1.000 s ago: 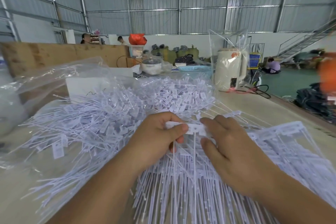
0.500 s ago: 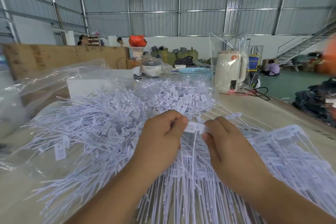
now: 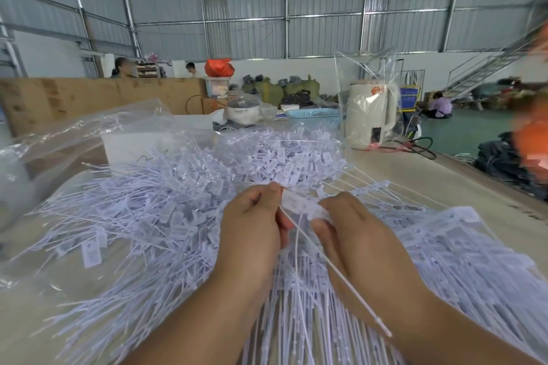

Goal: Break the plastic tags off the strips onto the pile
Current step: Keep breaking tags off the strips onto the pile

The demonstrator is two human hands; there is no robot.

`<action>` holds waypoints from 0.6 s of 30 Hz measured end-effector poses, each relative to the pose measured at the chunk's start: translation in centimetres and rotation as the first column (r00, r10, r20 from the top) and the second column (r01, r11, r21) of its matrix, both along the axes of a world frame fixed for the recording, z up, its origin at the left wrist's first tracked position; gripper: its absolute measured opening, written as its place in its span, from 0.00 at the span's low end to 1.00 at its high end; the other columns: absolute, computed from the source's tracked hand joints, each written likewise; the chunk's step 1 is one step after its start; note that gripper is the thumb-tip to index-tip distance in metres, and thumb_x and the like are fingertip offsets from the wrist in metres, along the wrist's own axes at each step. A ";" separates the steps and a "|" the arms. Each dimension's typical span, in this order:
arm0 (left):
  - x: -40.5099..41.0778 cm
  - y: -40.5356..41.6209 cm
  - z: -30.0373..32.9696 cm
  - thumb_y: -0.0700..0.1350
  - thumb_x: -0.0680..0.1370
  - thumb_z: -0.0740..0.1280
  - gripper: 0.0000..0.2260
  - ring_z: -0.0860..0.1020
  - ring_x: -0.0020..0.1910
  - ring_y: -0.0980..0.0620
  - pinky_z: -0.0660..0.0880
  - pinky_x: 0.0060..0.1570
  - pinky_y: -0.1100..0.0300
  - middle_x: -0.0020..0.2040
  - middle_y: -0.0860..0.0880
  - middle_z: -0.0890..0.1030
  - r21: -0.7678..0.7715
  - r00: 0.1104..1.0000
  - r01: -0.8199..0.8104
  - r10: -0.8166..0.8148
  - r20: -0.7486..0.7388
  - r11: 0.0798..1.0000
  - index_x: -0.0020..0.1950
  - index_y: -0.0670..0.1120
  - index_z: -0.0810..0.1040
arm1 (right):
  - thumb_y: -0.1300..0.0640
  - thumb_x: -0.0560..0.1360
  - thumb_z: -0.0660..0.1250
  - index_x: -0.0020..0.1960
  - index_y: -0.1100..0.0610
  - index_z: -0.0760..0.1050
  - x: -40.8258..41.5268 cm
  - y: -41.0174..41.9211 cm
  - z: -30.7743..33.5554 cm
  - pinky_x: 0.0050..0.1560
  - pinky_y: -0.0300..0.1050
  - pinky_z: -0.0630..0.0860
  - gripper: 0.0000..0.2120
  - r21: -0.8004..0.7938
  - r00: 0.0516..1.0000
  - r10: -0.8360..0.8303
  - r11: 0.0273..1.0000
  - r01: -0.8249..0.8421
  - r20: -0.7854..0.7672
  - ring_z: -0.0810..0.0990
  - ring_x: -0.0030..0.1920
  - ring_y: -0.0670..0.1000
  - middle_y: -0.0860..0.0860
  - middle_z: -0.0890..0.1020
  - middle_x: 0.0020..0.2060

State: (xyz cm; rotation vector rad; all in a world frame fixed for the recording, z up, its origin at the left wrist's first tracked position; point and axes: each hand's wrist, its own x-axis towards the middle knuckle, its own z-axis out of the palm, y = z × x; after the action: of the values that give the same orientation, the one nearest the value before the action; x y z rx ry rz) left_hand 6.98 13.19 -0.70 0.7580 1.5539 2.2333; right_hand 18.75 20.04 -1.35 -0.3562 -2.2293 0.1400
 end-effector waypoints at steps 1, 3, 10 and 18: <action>-0.1 -0.1 -0.1 0.45 0.81 0.64 0.19 0.66 0.20 0.54 0.65 0.20 0.64 0.23 0.49 0.73 -0.018 1.000 -0.009 0.008 -0.021 1.000 0.30 0.48 0.79 | 0.56 0.81 0.60 0.53 0.57 0.75 0.0 0.3 0.0 0.32 0.42 0.66 0.07 -0.013 1.000 -0.010 1.000 0.010 0.028 0.76 0.36 0.51 0.49 0.76 0.42; -0.2 -0.1 0.0 0.45 0.81 0.64 0.18 0.66 0.20 0.54 0.65 0.20 0.64 0.23 0.49 0.73 -0.040 0.998 -0.036 0.034 -0.046 0.999 0.31 0.49 0.81 | 0.53 0.81 0.58 0.55 0.56 0.74 0.1 0.9 -0.2 0.35 0.44 0.68 0.09 -0.019 0.998 0.005 1.000 -0.004 0.069 0.76 0.39 0.51 0.48 0.75 0.45; 0.0 0.1 0.2 0.44 0.81 0.63 0.17 0.68 0.20 0.56 0.65 0.20 0.66 0.22 0.52 0.74 -0.066 0.976 -0.190 0.181 -0.123 0.980 0.33 0.50 0.79 | 0.54 0.80 0.57 0.51 0.57 0.75 0.6 0.3 0.6 0.30 0.43 0.63 0.10 0.011 0.997 0.028 1.000 -0.029 0.078 0.73 0.33 0.51 0.48 0.73 0.40; -2.6 -1.6 1.6 0.42 0.80 0.64 0.10 0.68 0.18 0.56 0.64 0.19 0.68 0.22 0.51 0.73 -0.202 0.979 0.023 -0.063 -0.193 0.979 0.43 0.45 0.84 | 0.50 0.81 0.54 0.57 0.51 0.73 1.5 1.3 1.0 0.39 0.42 0.70 0.12 -0.035 0.975 0.201 0.980 -0.198 0.092 0.71 0.40 0.43 0.39 0.68 0.40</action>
State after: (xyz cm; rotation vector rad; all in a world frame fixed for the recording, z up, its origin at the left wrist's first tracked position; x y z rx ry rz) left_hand 4.34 11.61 0.92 0.9682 1.8015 1.9838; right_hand 20.26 21.34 -0.34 -0.1547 -2.3570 0.2643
